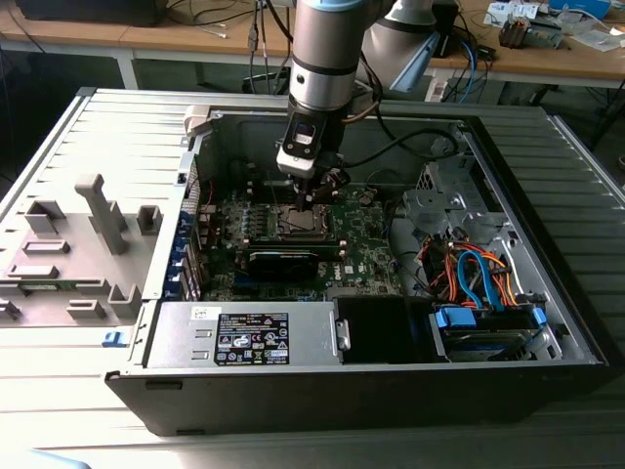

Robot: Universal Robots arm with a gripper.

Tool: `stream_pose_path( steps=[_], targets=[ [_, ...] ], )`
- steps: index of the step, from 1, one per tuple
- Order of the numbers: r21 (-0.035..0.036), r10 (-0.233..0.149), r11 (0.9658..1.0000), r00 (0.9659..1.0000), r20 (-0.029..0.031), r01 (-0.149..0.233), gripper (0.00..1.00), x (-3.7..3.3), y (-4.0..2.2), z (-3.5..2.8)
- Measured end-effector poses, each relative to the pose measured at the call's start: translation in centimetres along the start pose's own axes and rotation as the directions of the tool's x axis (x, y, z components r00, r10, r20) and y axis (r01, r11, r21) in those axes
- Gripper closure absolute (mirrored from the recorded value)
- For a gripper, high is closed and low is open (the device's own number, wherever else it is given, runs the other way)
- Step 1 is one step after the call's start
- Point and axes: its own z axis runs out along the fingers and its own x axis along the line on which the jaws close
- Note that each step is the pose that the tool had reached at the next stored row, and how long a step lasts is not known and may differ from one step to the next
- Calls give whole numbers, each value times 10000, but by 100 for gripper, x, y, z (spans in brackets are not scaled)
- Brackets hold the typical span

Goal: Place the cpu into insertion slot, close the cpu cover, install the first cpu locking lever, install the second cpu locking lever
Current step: 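Install the first cpu locking lever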

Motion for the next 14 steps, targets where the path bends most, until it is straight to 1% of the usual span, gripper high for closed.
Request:
stream_pose_path(
  steps=[6, 9, 14],
  targets=[
    [1, -242, 9997, 9997, 20, 242, 89, 0, 0, 0],
    [2, -424, 9991, 9991, 34, 424, 89, 0, 0, 0],
    [4, -618, 9981, 9981, 48, 618, 89, 0, 0, 0]
  ],
)
